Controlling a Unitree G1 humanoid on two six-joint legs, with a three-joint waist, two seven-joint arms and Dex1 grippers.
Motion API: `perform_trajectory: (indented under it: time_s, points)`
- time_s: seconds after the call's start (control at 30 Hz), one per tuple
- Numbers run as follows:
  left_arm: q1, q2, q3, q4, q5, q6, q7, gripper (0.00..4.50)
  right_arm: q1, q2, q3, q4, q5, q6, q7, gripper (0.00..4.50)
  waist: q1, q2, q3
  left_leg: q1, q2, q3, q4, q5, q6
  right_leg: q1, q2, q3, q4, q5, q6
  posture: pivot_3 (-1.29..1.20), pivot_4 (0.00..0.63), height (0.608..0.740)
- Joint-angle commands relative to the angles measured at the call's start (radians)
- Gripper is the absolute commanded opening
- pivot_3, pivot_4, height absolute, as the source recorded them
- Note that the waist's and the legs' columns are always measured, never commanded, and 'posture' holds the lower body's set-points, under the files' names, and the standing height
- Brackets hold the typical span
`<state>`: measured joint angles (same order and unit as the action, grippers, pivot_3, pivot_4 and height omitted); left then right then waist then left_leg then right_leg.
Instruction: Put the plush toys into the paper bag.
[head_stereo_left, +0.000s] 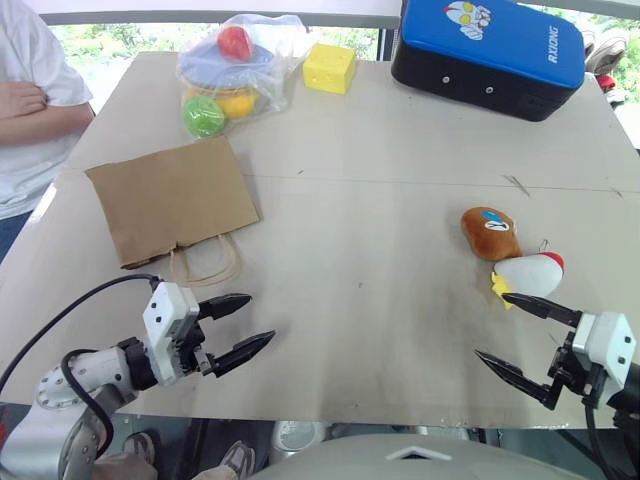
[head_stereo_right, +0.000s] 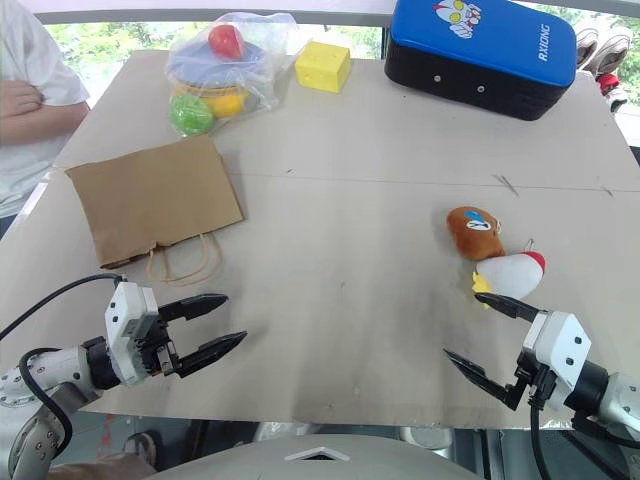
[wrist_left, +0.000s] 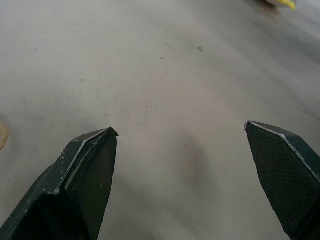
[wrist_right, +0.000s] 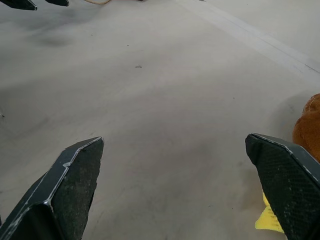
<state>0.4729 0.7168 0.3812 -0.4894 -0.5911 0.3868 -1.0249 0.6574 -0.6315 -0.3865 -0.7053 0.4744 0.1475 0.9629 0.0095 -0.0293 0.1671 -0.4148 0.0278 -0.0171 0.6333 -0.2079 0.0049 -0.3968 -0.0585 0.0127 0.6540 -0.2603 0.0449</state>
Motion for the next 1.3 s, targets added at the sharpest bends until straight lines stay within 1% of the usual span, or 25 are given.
perform_trajectory:
  time_s: [0.03, 0.1, 0.2, 0.3, 0.33, 0.4, 0.47, 0.57, 0.7, 0.8, 0.9, 0.97, 1.2, 1.23, 1.27, 1.3]
  points:
    - [-0.009, 0.009, 0.057, -0.027, -0.064, 0.033, 0.018, 4.44, -0.062, -0.008, 0.021, -0.002, 0.037, -0.006, 0.002, 4.5, -0.001, -0.001, 0.0, 0.0, 0.0, 0.0, 0.0, 0.0, 0.0, 0.0, 0.0, 0.0, 0.0, 0.0, 0.0, 0.0, 0.15, 0.74]
    - [-0.025, 0.01, 0.142, -0.017, -0.154, 0.073, 0.027, 4.44, -0.141, -0.03, 0.05, -0.008, 0.085, 0.02, 0.013, 4.5, -0.003, -0.002, 0.0, 0.0, 0.002, 0.001, 0.0, 0.0, 0.0, 0.0, 0.001, 0.0, 0.0, 0.0, 0.0, 0.0, 0.15, 0.74]
    - [-0.037, 0.053, 0.237, 0.043, -0.176, 0.069, -0.021, 4.44, -0.205, -0.053, 0.089, -0.019, 0.117, 0.037, 0.037, 4.5, -0.002, -0.001, 0.0, 0.001, 0.004, 0.002, 0.001, 0.0, 0.0, 0.0, 0.003, 0.0, 0.001, 0.0, 0.0, 0.0, 0.15, 0.74]
    - [-0.059, 0.133, 0.317, 0.158, -0.135, 0.018, -0.109, 4.44, -0.26, -0.07, 0.127, -0.027, 0.148, 0.042, 0.056, 4.5, 0.004, -0.001, 0.001, 0.001, 0.004, 0.005, 0.0, 0.0, 0.0, 0.0, 0.007, -0.002, 0.001, -0.001, -0.001, 0.0, 0.15, 0.74]
    - [-0.056, 0.159, 0.331, 0.193, -0.104, -0.02, -0.148, 4.44, -0.271, -0.076, 0.135, -0.027, 0.157, 0.044, 0.064, 4.5, 0.004, -0.001, 0.001, 0.0, 0.004, 0.006, 0.0, 0.0, 0.0, -0.001, 0.01, -0.002, 0.001, -0.001, -0.002, 0.0, 0.15, 0.74]
    - [-0.065, 0.207, 0.349, 0.275, -0.037, -0.11, -0.21, 4.44, -0.291, -0.088, 0.155, -0.025, 0.168, 0.043, 0.085, 4.5, 0.004, -0.001, 0.001, 0.0, 0.004, 0.007, 0.0, -0.001, 0.0, -0.001, 0.009, -0.001, 0.0, -0.001, -0.002, 0.0, 0.15, 0.74]
    - [-0.101, 0.249, 0.333, 0.379, 0.055, -0.235, -0.236, 4.44, -0.316, -0.095, 0.188, -0.01, 0.161, 0.03, 0.11, 4.5, 0.005, -0.001, 0.001, 0.0, 0.004, 0.009, 0.0, -0.001, 0.0, -0.001, 0.009, 0.0, 0.0, 0.0, -0.002, 0.0, 0.15, 0.74]
    - [-0.168, 0.28, 0.276, 0.486, 0.133, -0.35, -0.263, 4.44, -0.374, -0.083, 0.249, 0.021, 0.134, 0.002, 0.128, 4.5, 0.004, -0.002, 0.0, 0.001, 0.005, 0.009, 0.0, -0.001, 0.0, -0.001, 0.005, 0.0, -0.001, 0.0, -0.002, 0.0, 0.15, 0.74]
    - [-0.261, 0.284, 0.192, 0.544, 0.175, -0.414, -0.275, 4.44, -0.444, -0.053, 0.305, 0.034, 0.13, -0.002, 0.115, 4.5, 0.004, -0.002, 0.0, 0.0, 0.005, 0.009, 0.0, -0.001, 0.0, -0.001, 0.004, 0.0, -0.001, 0.002, -0.005, 0.0, 0.15, 0.74]
    - [-0.327, 0.282, 0.127, 0.587, 0.212, -0.456, -0.27, 4.44, -0.539, -0.022, 0.346, 0.037, 0.141, 0.031, 0.069, 4.5, 0.003, -0.002, 0.001, 0.0, 0.006, 0.009, 0.0, -0.001, 0.0, -0.001, 0.005, 0.0, -0.001, 0.002, -0.005, 0.0, 0.15, 0.74]
    - [-0.368, 0.292, 0.094, 0.638, 0.238, -0.498, -0.283, 4.44, -0.606, 0.007, 0.37, 0.035, 0.147, 0.065, 0.014, 4.5, 0.0, -0.002, 0.0, 0.0, 0.008, 0.01, 0.0, -0.001, 0.0, -0.002, 0.008, 0.001, 0.0, 0.002, -0.006, 0.0, 0.15, 0.74]
    - [-0.391, 0.299, 0.078, 0.667, 0.251, -0.522, -0.291, 4.44, -0.625, 0.018, 0.376, 0.022, 0.157, 0.086, -0.015, 4.5, 0.001, -0.002, 0.0, 0.0, 0.008, 0.01, 0.0, -0.001, -0.001, -0.002, 0.012, 0.001, 0.0, 0.002, -0.006, 0.0, 0.15, 0.74]
    - [-0.46, 0.311, 0.027, 0.74, 0.278, -0.574, -0.299, 4.44, -0.646, 0.027, 0.386, -0.019, 0.183, 0.128, -0.064, 4.5, 0.003, -0.002, 0.0, 0.0, 0.008, 0.011, 0.0, -0.001, -0.001, -0.002, 0.012, 0.001, 0.001, 0.002, -0.006, 0.0, 0.15, 0.74]
    - [-0.468, 0.31, 0.022, 0.744, 0.278, -0.574, -0.3, 4.05, -0.648, 0.023, 0.387, -0.021, 0.182, 0.133, -0.066, 4.5, 0.003, -0.002, 0.0, 0.0, 0.008, 0.011, 0.0, -0.001, -0.001, -0.002, 0.012, 0.001, 0.001, 0.002, -0.006, 0.0, 0.15, 0.74]
    - [-0.473, 0.31, 0.016, 0.747, 0.279, -0.578, -0.304, 3.91, -0.649, 0.017, 0.389, -0.022, 0.177, 0.136, -0.066, 4.5, 0.003, -0.002, 0.0, 0.0, 0.008, 0.011, 0.0, -0.001, -0.001, -0.002, 0.012, 0.001, 0.002, 0.002, -0.006, 0.0, 0.15, 0.74]
    - [-0.478, 0.312, 0.01, 0.75, 0.282, -0.584, -0.306, 3.59, -0.647, 0.006, 0.391, -0.021, 0.167, 0.138, -0.059, 4.5, 0.003, -0.002, 0.0, 0.0, 0.008, 0.011, 0.0, -0.001, -0.001, -0.002, 0.012, 0.001, 0.002, 0.002, -0.006, 0.0, 0.15, 0.74]
